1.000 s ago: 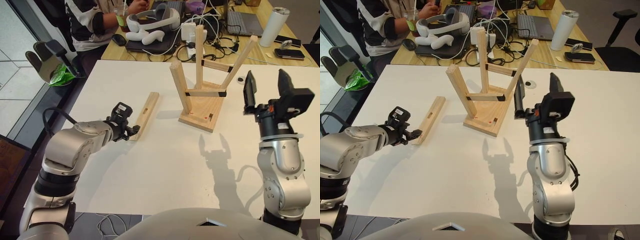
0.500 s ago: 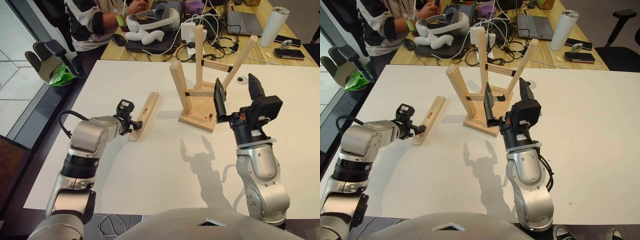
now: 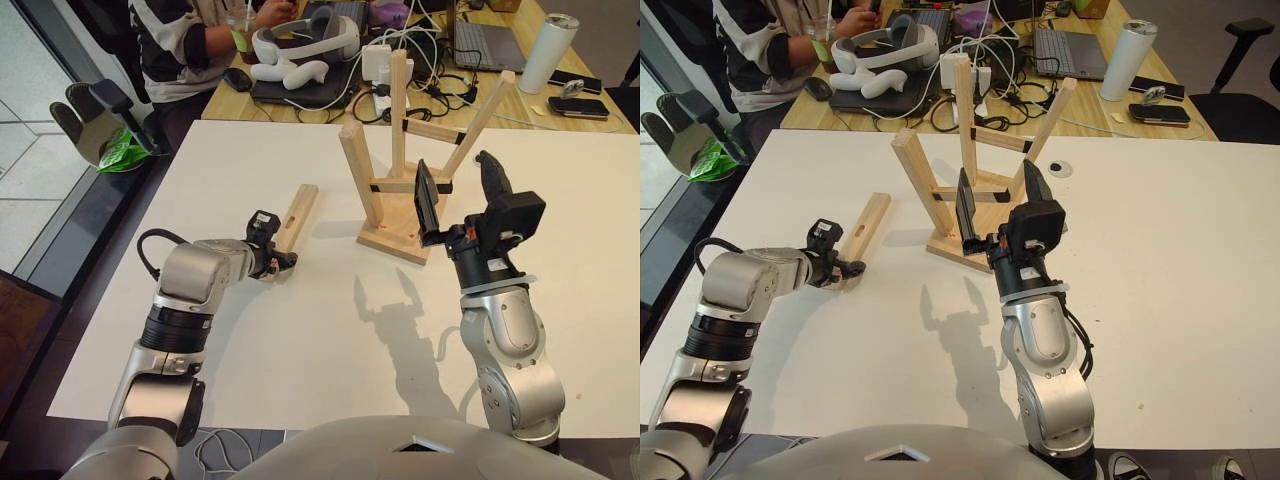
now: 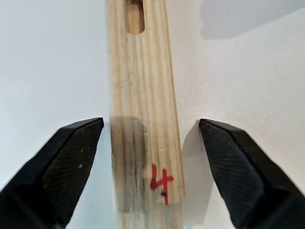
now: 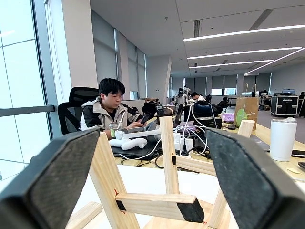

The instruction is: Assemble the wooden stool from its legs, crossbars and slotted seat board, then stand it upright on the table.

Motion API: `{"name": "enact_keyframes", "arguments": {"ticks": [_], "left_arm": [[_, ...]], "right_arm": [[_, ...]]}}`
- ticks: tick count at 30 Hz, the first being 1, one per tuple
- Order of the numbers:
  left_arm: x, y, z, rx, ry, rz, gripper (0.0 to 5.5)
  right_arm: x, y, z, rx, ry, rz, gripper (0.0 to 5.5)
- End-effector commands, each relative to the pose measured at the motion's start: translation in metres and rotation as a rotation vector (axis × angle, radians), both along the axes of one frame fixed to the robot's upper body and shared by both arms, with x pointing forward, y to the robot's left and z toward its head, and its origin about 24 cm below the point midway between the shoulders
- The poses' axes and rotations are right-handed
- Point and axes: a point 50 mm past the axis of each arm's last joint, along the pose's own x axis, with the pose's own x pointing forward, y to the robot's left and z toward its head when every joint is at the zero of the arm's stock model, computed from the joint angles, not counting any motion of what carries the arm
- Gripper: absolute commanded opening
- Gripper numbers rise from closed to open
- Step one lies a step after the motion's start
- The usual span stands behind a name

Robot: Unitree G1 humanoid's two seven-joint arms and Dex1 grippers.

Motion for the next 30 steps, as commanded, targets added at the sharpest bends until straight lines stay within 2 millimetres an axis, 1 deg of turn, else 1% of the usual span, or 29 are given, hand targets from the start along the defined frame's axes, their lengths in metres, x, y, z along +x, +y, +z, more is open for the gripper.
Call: {"name": "enact_keyframes", "arguments": {"ticks": [1, 2, 5, 8, 9, 11, 14, 16, 18, 20, 23, 25, 26, 27, 28, 29, 30], "left_arm": [[-0.001, 0.006, 0.000, 0.024, -0.014, -0.006, 3.39], [-0.001, 0.007, 0.000, 0.024, -0.023, -0.009, 3.29], [-0.003, 0.008, 0.000, 0.019, -0.031, -0.025, 2.71], [-0.005, 0.010, -0.002, 0.011, -0.023, -0.034, 2.40], [-0.006, 0.010, -0.003, 0.009, -0.021, -0.039, 2.19], [-0.007, 0.011, -0.004, 0.006, -0.018, -0.045, 2.07], [-0.005, 0.014, -0.001, -0.001, -0.045, -0.040, 2.06], [0.002, 0.022, 0.009, 0.020, -0.115, -0.010, 2.06], [0.012, 0.037, 0.024, 0.076, -0.205, 0.029, 2.06], [0.023, 0.053, 0.043, 0.139, -0.305, 0.067, 2.06], [0.041, 0.073, 0.085, 0.231, -0.503, 0.126, 2.06], [0.049, 0.082, 0.131, 0.373, -0.730, 0.151, 2.06], [0.051, 0.081, 0.153, 0.414, -0.848, 0.148, 2.06], [0.052, 0.075, 0.182, 0.465, -1.006, 0.112, 2.06], [0.052, 0.067, 0.204, 0.507, -1.127, 0.069, 2.06], [0.049, 0.057, 0.225, 0.539, -1.249, 0.019, 2.06], [0.046, 0.048, 0.238, 0.547, -1.333, -0.019, 2.06]], "right_arm": [[0.001, 0.000, 0.001, 0.007, -0.003, -0.005, 4.08], [0.001, 0.000, 0.001, 0.008, -0.003, -0.006, 4.08], [0.003, -0.001, 0.001, 0.008, -0.005, -0.009, 4.08], [0.004, -0.002, 0.002, 0.008, -0.006, -0.008, 4.08], [0.005, -0.002, 0.002, 0.008, -0.007, -0.007, 4.08], [0.006, -0.003, 0.002, 0.008, -0.008, -0.008, 4.08], [0.007, -0.004, 0.003, 0.009, -0.008, -0.007, 4.08], [0.009, -0.005, 0.004, 0.010, -0.012, -0.006, 4.08], [0.012, -0.008, 0.006, 0.014, -0.017, -0.009, 4.08], [0.016, -0.010, 0.006, 0.066, 0.004, 0.010, 4.08], [0.028, -0.016, 0.011, 0.160, 0.031, 0.036, 4.08], [0.035, -0.020, 0.022, 0.198, 0.012, 0.087, 4.08], [0.039, -0.023, 0.029, 0.203, -0.006, 0.110, 4.08], [0.046, -0.030, 0.039, 0.205, -0.036, 0.126, 4.08], [0.052, -0.037, 0.049, 0.216, -0.059, 0.141, 4.08], [0.059, -0.043, 0.059, 0.233, -0.071, 0.188, 4.08], [0.064, -0.048, 0.066, 0.253, -0.071, 0.250, 4.08]]}}
